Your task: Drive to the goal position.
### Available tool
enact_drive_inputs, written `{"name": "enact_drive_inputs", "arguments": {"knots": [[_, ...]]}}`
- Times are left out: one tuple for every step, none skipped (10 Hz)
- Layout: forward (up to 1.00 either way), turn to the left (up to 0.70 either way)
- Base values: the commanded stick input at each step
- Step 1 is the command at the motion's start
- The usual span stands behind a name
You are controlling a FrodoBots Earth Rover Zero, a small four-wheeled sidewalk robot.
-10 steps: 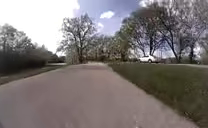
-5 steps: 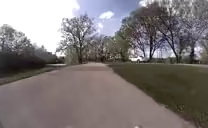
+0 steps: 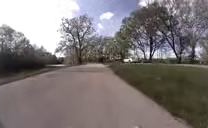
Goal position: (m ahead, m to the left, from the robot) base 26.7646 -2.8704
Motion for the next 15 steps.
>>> {"name": "enact_drive_inputs", "arguments": {"knots": [[1.0,0.0],[1.0,0.0],[1.0,0.0],[1.0,0.0],[1.0,0.0],[1.0,0.0],[1.0,0.0],[1.0,0.0],[1.0,0.0],[1.0,0.0],[1.0,0.0],[1.0,0.0],[1.0,0.0],[1.0,0.0],[1.0,0.0]]}}
